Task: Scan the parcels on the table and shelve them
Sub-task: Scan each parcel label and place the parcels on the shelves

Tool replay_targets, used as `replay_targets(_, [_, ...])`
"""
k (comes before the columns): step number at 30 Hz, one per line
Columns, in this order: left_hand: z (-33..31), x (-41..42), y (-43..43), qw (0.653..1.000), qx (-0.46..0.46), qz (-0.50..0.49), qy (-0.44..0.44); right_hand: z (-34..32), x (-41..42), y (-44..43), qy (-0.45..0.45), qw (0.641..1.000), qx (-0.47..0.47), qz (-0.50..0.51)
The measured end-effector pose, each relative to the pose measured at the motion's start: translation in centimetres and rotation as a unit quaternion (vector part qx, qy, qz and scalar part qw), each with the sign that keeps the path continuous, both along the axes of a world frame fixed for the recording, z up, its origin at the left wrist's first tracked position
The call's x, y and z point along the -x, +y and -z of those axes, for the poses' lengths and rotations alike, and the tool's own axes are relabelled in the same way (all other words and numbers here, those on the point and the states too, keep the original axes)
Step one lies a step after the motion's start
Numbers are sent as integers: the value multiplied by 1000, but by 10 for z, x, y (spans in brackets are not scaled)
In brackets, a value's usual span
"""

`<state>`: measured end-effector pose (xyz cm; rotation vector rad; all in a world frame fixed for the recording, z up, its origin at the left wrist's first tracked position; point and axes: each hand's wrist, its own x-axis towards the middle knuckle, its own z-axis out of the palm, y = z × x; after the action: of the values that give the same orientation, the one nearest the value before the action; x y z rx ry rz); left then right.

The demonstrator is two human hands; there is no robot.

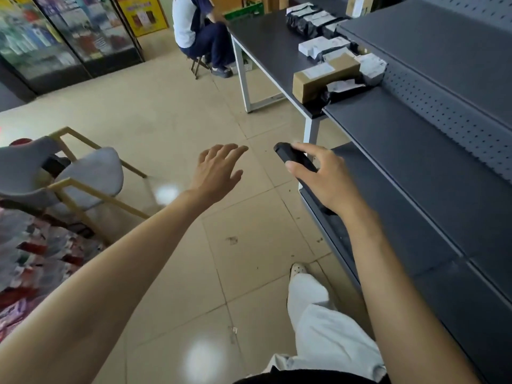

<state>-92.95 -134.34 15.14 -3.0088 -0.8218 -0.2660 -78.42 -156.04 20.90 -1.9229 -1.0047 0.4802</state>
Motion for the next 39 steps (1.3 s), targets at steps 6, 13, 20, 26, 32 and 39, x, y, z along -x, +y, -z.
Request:
replay_targets(6, [-12, -110, 136, 1000, 0, -2, -3, -21, -115, 138, -29, 999, -18, 9])
replay_targets(13, [2, -190, 263, 1000, 25, -8, 2, -13, -201, 274, -24, 1000, 7, 2])
replay_targets(20, [23, -244, 426, 999, 18, -22, 17, 0, -253, 431, -28, 999, 28, -12])
replay_targets(26, [6, -304, 597, 997, -43, 31, 56, -21, -310, 588, -46, 998, 22, 30])
replay_targets(32, [-9, -372, 731, 996, -57, 41, 63, -15, -361, 705, -22, 998, 30, 54])
replay_targets(39, [18, -469, 828, 988, -52, 100, 106, 17, -442, 807, 6, 995, 51, 84])
